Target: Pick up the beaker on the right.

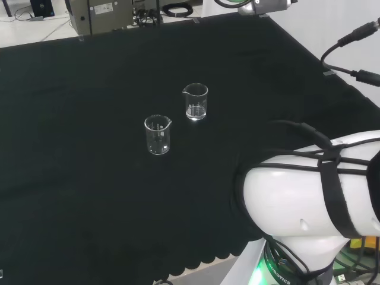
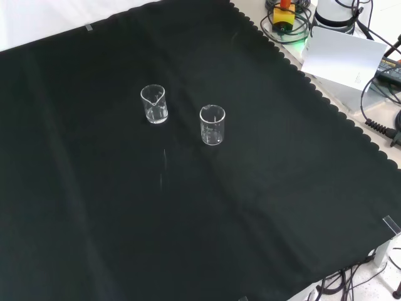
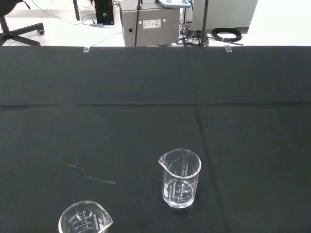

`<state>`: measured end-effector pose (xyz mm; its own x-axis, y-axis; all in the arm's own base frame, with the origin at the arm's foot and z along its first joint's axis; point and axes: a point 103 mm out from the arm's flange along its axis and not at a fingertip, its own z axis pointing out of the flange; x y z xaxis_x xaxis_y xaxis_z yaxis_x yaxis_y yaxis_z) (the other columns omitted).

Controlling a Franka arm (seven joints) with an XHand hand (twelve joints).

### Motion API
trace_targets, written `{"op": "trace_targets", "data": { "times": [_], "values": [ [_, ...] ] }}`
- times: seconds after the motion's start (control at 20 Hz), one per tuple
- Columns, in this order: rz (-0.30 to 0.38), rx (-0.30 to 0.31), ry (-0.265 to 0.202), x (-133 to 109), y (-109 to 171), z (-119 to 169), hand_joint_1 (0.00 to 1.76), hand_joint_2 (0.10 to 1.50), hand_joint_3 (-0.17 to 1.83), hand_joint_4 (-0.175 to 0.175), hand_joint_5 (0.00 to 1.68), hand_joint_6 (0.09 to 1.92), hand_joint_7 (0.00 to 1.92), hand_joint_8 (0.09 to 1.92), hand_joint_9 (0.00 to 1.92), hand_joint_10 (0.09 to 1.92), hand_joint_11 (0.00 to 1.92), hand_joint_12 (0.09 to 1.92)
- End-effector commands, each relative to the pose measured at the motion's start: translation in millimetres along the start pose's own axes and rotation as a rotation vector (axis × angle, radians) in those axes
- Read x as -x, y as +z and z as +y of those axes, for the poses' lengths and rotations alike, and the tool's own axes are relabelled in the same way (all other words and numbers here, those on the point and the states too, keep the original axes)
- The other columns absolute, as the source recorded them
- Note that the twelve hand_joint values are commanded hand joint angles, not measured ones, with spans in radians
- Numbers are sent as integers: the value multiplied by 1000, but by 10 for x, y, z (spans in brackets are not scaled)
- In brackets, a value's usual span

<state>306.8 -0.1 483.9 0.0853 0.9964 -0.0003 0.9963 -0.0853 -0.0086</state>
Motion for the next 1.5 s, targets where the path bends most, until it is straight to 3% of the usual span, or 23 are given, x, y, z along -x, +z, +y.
{"op": "trace_targets", "data": {
  "times": [0.05,0.2,0.3,0.45,0.75,1.2,1.5],
  "values": [
    [-7,7,2,0,0,1,111,1078,409,-4,298,87,75,535,454,87,16,1359],
    [-7,5,6,1,3,7,11,1173,398,-1,303,87,75,525,449,87,22,1354],
    [7,-4,20,3,8,35,1,1183,394,-1,304,87,75,524,449,87,23,1354],
    [26,-11,-3,46,27,81,0,1186,391,-1,305,87,77,523,450,87,25,1356],
    [5,-30,29,156,164,199,0,1188,385,-1,306,87,79,523,452,87,29,1358],
    [29,-48,69,405,538,423,0,1188,372,-3,305,87,90,525,465,87,34,1361],
    [75,-10,39,642,858,637,90,1170,302,-11,342,87,174,551,526,166,80,1369]
  ]
}}
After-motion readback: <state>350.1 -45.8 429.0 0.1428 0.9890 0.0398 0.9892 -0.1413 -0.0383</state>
